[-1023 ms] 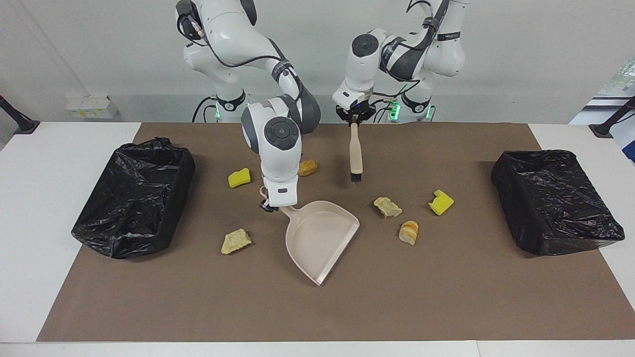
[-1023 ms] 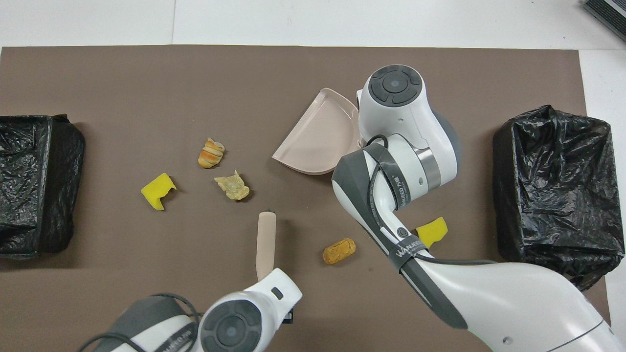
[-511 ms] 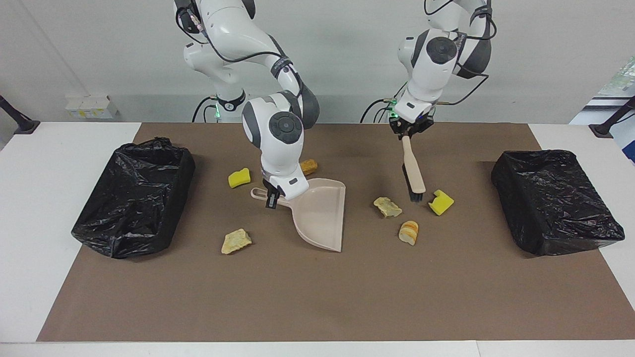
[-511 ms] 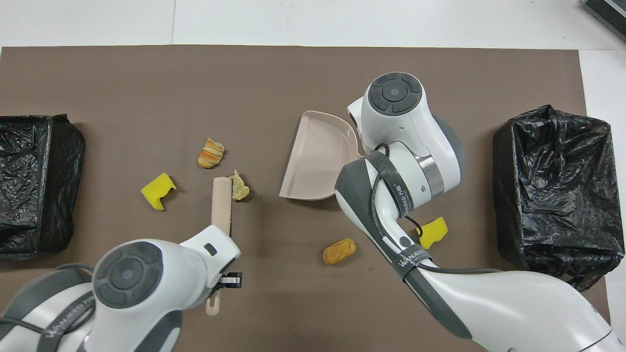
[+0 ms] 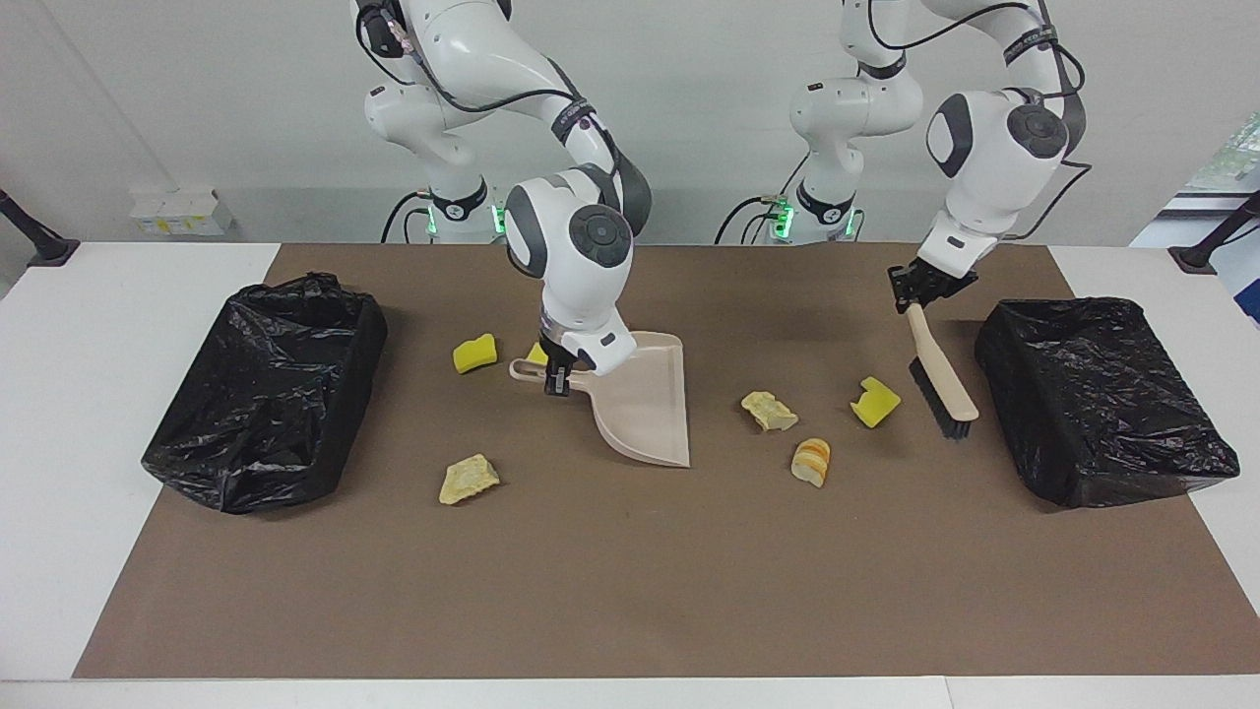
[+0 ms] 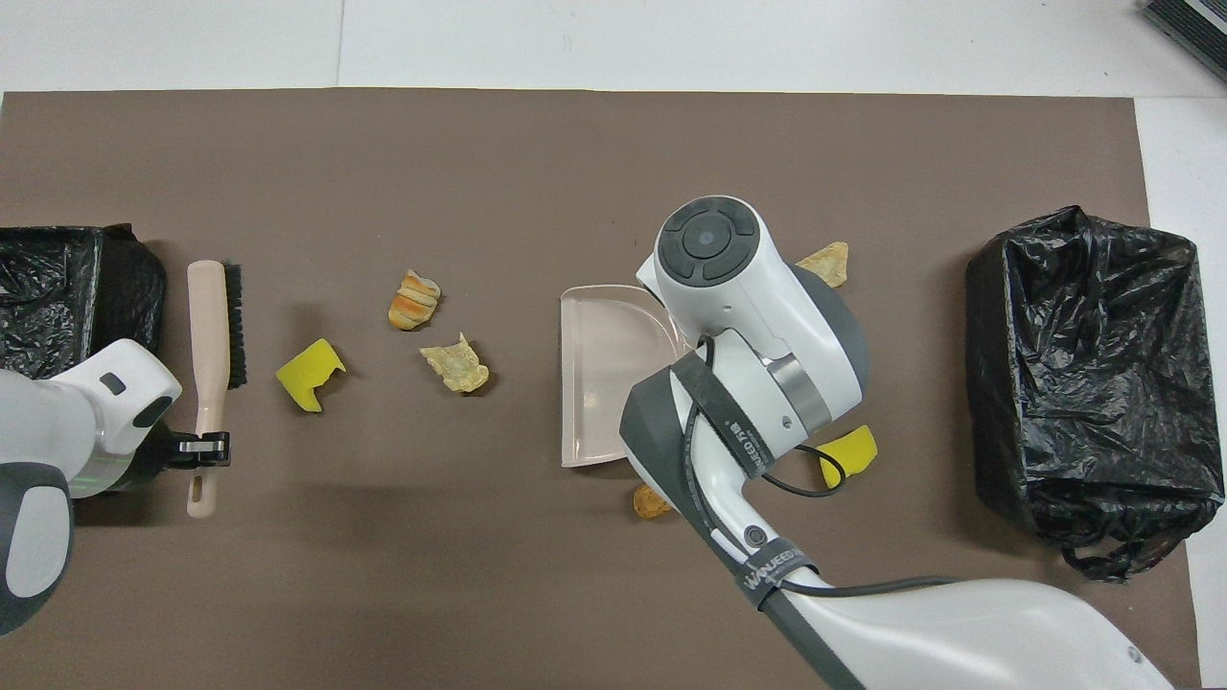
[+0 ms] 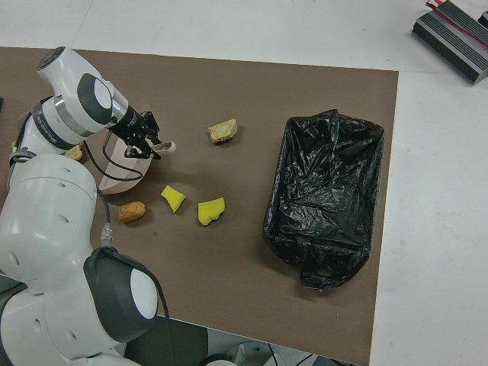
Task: Sweep and dump trash in bin
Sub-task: 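Sweep the brush with the left gripper toward the dustpan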
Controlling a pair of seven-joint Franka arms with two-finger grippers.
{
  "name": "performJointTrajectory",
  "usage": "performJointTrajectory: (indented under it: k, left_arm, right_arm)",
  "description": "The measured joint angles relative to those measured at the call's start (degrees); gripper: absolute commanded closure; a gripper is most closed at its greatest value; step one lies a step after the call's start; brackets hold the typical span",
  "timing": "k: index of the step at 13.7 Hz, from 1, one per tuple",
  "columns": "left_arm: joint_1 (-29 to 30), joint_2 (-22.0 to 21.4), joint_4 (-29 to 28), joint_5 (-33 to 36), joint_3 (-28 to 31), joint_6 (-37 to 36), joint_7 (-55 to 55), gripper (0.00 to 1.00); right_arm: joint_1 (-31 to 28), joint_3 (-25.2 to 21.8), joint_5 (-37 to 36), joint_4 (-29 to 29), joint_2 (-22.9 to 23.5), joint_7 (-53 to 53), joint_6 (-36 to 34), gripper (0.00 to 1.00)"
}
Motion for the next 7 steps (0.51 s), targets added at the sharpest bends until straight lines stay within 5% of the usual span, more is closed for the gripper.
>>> performJointTrajectory:
  k: [7]
  left_arm:
    - [0.53, 11.98, 3.73, 4.93, -1.25, 1.81, 0.49, 1.0]
  right_arm:
    - [3.73, -0.08, -4.01, -0.77, -0.3, 9.74, -0.93, 1.0]
